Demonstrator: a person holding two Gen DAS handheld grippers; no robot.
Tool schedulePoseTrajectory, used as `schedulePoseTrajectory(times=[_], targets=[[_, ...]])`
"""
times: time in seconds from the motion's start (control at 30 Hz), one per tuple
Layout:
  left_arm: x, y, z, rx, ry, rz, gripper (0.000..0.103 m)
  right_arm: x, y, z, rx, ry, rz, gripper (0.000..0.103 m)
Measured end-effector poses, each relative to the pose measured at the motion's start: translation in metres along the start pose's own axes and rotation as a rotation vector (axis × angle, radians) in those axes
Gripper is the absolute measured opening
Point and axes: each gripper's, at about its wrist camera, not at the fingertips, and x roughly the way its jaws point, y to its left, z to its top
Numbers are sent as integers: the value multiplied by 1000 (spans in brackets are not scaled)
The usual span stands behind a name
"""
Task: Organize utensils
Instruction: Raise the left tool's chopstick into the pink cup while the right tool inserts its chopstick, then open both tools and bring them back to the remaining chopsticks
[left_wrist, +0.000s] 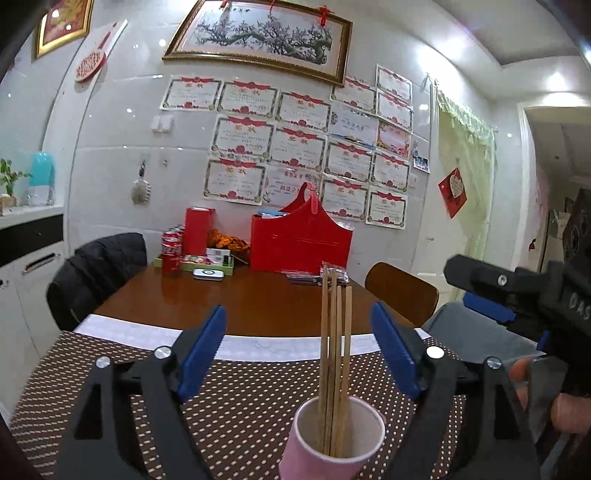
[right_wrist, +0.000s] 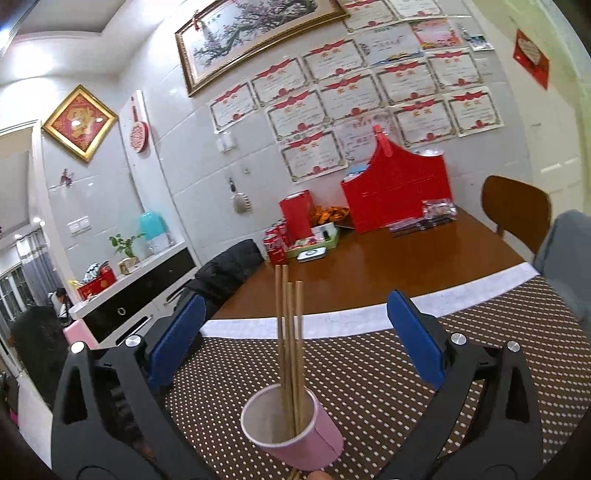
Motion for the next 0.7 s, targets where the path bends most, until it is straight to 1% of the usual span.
schedulePoseTrajectory(times=[0.13,0.2,0.37,0.53,0.7], targets=[[-25,-6,8,37,-2,43,85,-17,1,1,-1,0,-20,97],[-35,-9,10,53,8,60,87,-26,1,1,2,3,-30,97],[-63,-15,11,98,27,109,87,-43,4,4,-12,12,-47,97],[-83,-14,9,96,65,129,88,-69,13,-2,-38,4,-52,97],[-103,-12,2,89,95,155,88,-89,20,-15,-55,21,-55,97]])
